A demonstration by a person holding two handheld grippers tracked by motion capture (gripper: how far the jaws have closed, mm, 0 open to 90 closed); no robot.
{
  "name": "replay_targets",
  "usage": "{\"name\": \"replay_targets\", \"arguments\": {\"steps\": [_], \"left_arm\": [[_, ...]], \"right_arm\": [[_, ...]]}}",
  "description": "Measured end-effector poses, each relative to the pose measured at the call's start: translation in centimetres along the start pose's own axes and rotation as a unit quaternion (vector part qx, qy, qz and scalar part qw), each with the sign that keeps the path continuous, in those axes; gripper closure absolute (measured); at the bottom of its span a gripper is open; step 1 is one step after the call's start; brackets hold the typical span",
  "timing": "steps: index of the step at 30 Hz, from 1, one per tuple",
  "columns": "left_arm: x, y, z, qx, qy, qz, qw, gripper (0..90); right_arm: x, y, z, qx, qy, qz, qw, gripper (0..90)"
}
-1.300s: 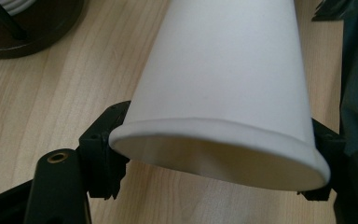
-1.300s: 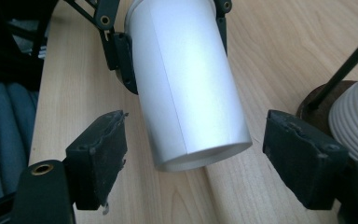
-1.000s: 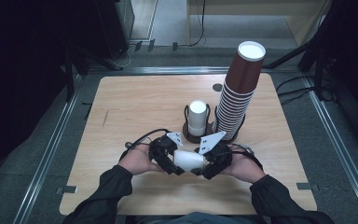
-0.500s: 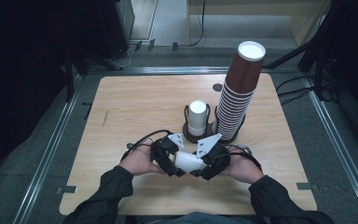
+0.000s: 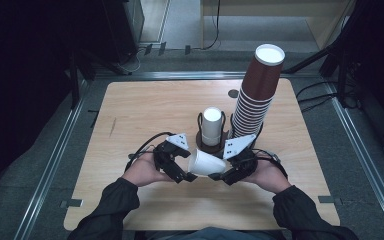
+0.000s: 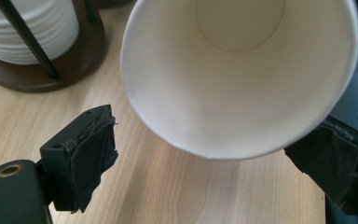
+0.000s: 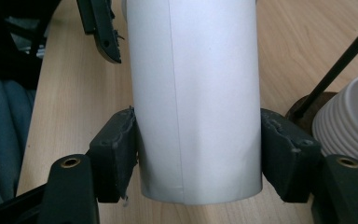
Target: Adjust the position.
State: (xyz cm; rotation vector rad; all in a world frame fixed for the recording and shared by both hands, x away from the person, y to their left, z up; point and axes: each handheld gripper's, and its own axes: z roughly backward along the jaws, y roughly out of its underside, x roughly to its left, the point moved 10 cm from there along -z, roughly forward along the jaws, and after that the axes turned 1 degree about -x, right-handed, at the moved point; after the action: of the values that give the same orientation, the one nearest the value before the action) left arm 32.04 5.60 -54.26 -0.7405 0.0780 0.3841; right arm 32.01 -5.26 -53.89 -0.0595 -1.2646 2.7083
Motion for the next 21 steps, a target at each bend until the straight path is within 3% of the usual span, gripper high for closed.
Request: {"name": "replay_targets", "arguments": {"steps": [6,13,16,21], "left_arm": [[-0.2,-0.8,0.9,-0.042,0.011,0.008,0.999,9.0],[-0.6,-2.1,1.9,-0.096,0.023,0.014,0.995,9.1],[-0.8,-2.6,2.3,-0.117,0.033,0.016,0.9925,9.2],[-1.2,-3.0,2.2,-0.129,0.041,0.015,0.9907,10.0]], "right_arm": [[-0.2,-0.8,1.2,-0.043,-0.006,-0.016,0.9989,33.8],[0.0,-1.4,1.6,-0.079,-0.024,-0.027,0.9962,33.7],[0.2,-1.4,1.4,-0.085,-0.033,-0.032,0.9953,33.7],[0.6,-1.8,0.8,-0.095,-0.046,-0.04,0.9937,33.5]]}}
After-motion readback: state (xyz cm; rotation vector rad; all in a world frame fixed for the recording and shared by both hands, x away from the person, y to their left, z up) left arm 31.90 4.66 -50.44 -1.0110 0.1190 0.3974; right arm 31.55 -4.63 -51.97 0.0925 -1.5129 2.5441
